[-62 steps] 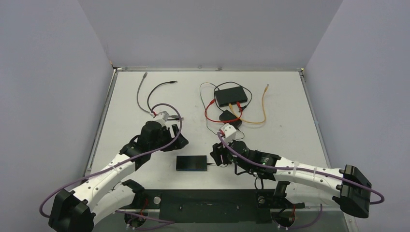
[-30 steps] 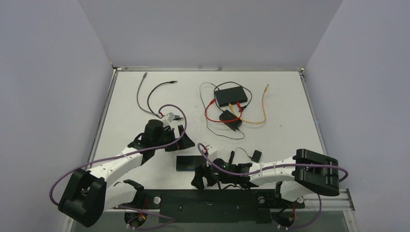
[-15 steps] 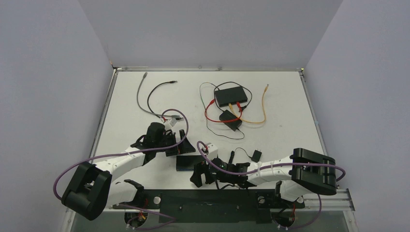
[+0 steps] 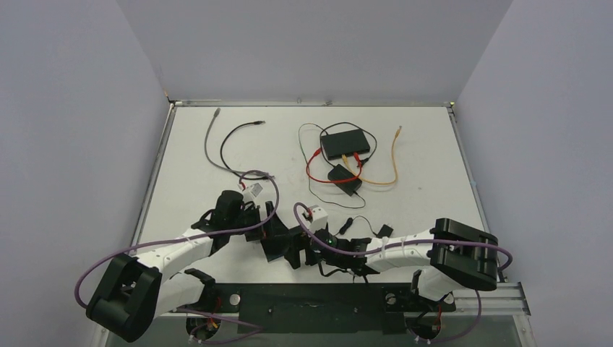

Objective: Insert the plug into the switch port
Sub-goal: Adjust the switch port at the center of the board, then pick up the connector from the center of the board.

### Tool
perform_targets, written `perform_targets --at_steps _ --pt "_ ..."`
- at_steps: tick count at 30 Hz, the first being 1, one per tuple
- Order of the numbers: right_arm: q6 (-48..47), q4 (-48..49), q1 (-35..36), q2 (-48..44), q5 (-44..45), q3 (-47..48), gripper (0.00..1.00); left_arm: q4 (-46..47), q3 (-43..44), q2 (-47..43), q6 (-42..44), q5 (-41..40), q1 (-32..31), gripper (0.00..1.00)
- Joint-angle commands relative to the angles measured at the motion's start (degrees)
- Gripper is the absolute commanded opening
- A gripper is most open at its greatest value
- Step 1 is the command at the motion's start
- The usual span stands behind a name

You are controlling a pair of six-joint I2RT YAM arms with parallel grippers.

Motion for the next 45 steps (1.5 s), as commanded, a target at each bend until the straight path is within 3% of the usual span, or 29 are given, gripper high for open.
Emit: perform_targets --at_steps 1,17,24,29,33,38,45 --pt "-1.6 3.59 -1.55 1.88 1.29 2.63 0.81 0.54 -0.78 -2.52 -0.94 1.78 0.33 0.97" --pt "-7.04 3.54 -5.55 3.07 -1.87 2.94 0.8 3.5 -4.48 -7.53 -6.15 0.65 0.33 0.97" --pt "-10.62 -7.0 -5.59 -4.26 0.32 2.86 0.81 -2.69 -3.4 -18.04 -6.8 -8.61 0.47 0.97" --pt "-14.98 -18.32 -5.72 -11.87 4.94 6.3 0.81 -11.44 -0.75 -25.38 -5.61 -14.46 1.01 0.97" --pt "-18.18 -22.06 -6.7 -14.56 7.72 10.1 0.82 -15.66 1.62 -28.79 -3.93 -17.51 1.25 0.97" --pt "-22.55 -23.74 -9.23 -12.52 9.4 16.87 0.82 -18.4 3.5 -31.0 -2.94 -19.03 1.51 0.97" --pt "-26.78 -23.65 -11.74 -2.12 11.04 28.07 0.82 -23.33 7.47 -34.26 -2.37 -24.9 1.66 0.97"
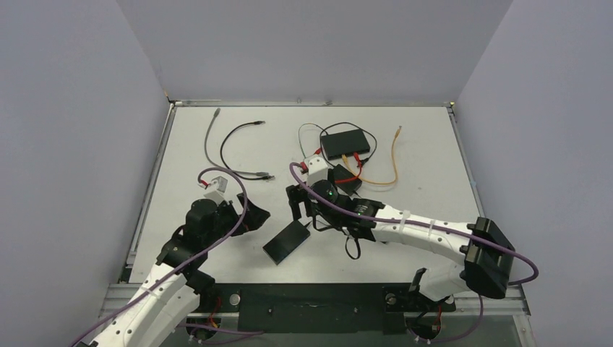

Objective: Insert the plug into the switch port
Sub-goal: Pick up the connector from the center of the board.

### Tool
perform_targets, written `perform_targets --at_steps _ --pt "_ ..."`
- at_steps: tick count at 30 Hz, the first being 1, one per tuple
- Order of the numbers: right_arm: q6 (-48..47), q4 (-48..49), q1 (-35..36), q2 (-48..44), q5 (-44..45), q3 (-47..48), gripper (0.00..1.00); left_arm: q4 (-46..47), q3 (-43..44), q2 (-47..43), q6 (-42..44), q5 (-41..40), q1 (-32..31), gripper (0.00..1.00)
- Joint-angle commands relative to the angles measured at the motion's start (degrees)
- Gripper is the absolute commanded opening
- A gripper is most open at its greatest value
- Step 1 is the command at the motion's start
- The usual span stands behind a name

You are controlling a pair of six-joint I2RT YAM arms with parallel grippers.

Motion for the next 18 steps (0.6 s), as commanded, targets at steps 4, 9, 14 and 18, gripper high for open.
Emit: perform_targets --at_steps 4,9,14,18 --pt "-4.72 0.39 -1.83 11.24 1.47 12.74 0.8 -6.85 8.4 -0.39 3.08 -11.15 0.5 0.97" --pt "-3.25 1.71 -1.53 13.28 0.57 13.49 0.8 -6.76 12.13 4.68 3.19 -15.87 0.93 0.97" --pt "-3.98 1.19 0.33 10.9 4.49 11.1 0.8 -4.29 15.95 12.58 2.92 -18.04 1.76 0.97" --pt "-4.15 1.07 2.19 6.27 7.52 7.61 0.8 -1.53 17.44 16.85 2.21 -19.56 3.73 0.97"
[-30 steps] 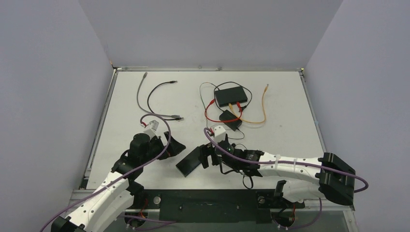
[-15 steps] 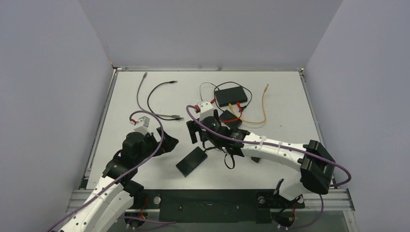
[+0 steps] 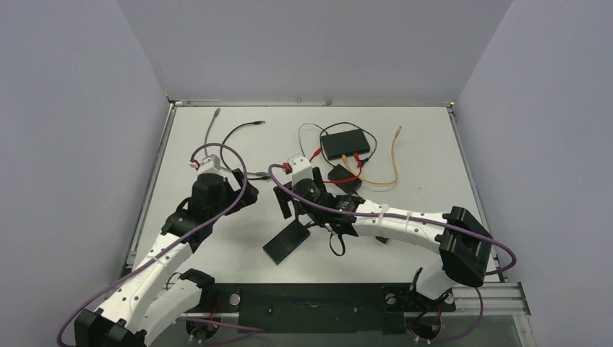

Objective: Insert the plug into the switch port
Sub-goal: Pick up the connector from the center of the board.

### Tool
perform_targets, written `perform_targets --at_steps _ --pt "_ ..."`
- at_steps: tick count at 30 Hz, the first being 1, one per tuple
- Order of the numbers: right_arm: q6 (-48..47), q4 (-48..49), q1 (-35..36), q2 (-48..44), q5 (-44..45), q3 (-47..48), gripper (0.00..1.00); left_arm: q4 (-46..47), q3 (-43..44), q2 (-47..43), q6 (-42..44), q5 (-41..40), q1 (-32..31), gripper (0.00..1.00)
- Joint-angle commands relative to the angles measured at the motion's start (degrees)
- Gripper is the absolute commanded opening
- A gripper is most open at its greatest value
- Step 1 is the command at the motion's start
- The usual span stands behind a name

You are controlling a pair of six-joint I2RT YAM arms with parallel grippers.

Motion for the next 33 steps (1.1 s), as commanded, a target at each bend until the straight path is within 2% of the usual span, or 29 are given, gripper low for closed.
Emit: perform_targets --at_steps 1,5,14,18,24,28,33 --pt "-0.53 1.05 2.44 -7.19 4.88 -3.71 0.8 4.58 3.77 4.17 -0.51 -3.55 2.97 0.97" --pt "-0.37 1.24 4.13 -11.36 5.58 -7.24 0.8 7.71 5.04 8.72 -2.5 -2.22 7.23 0.97" --pt "0.13 2.98 6.12 -18.94 3.95 -13.92 0.78 8.21 10.11 23.01 -8.76 -5.0 15.24 0.97" --pt "0.44 3.74 6.47 -20.84 3.11 -16.48 0.77 8.32 13.48 28.94 -9.47 -5.95 16.48 0.97" --pt "1.16 5.5 6.62 -23.03 2.1 -20.29 0.77 -1.26 25.0 43.27 -10.28 -11.98 16.82 0.97" --pt "1.21 6.27 6.62 -24.1 1.54 -22.02 0.77 -5.28 31.45 50.87 -10.14 -11.92 16.84 0.97" --pt "1.06 6.66 6.56 -25.67 1.07 -23.58 0.77 -6.61 36.05 55.97 -10.49 -11.2 16.92 0.97"
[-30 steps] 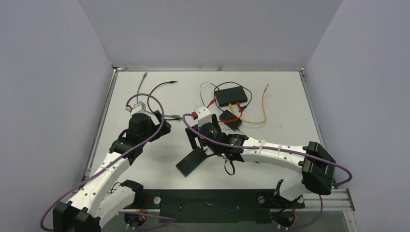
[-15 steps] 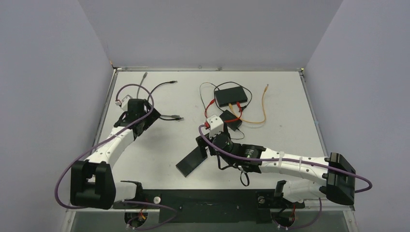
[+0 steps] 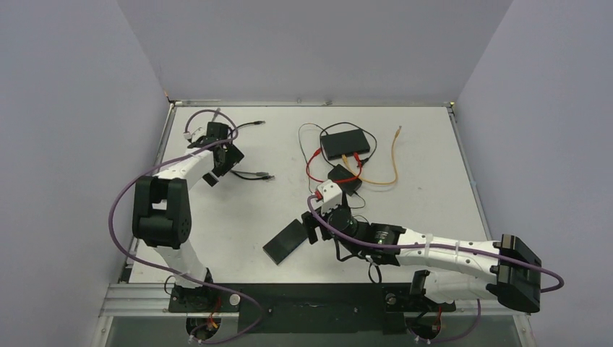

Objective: Insert the plug into the switch port
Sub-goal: Pick up the connector from the center of the board.

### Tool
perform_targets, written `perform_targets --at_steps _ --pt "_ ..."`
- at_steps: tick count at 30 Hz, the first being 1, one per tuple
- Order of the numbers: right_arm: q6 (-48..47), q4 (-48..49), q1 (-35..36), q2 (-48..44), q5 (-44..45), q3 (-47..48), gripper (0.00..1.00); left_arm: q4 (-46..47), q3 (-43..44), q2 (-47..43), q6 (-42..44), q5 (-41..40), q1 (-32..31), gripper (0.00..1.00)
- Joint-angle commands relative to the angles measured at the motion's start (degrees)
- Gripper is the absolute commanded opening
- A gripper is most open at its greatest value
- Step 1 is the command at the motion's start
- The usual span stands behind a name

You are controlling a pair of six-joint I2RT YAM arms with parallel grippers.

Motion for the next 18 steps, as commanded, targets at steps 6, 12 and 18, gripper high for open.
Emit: perform_targets --at_steps 6,12,18 --pt "-0.12 3.61 -0.06 -3.42 -1.32 -2.36 0.77 -4.03 8.77 6.94 -0.41 0.03 0.95 0.97" --pt "-0.8 3.67 -0.91 -4.18 -2.08 -3.06 0.77 -4.34 11.18 10.54 0.24 0.89 1.23 0.93" --pt "-1.01 3.56 -1.48 -5.39 -2.61 -3.83 0.77 -3.68 12.41 12.72 0.99 4.32 1.68 0.71"
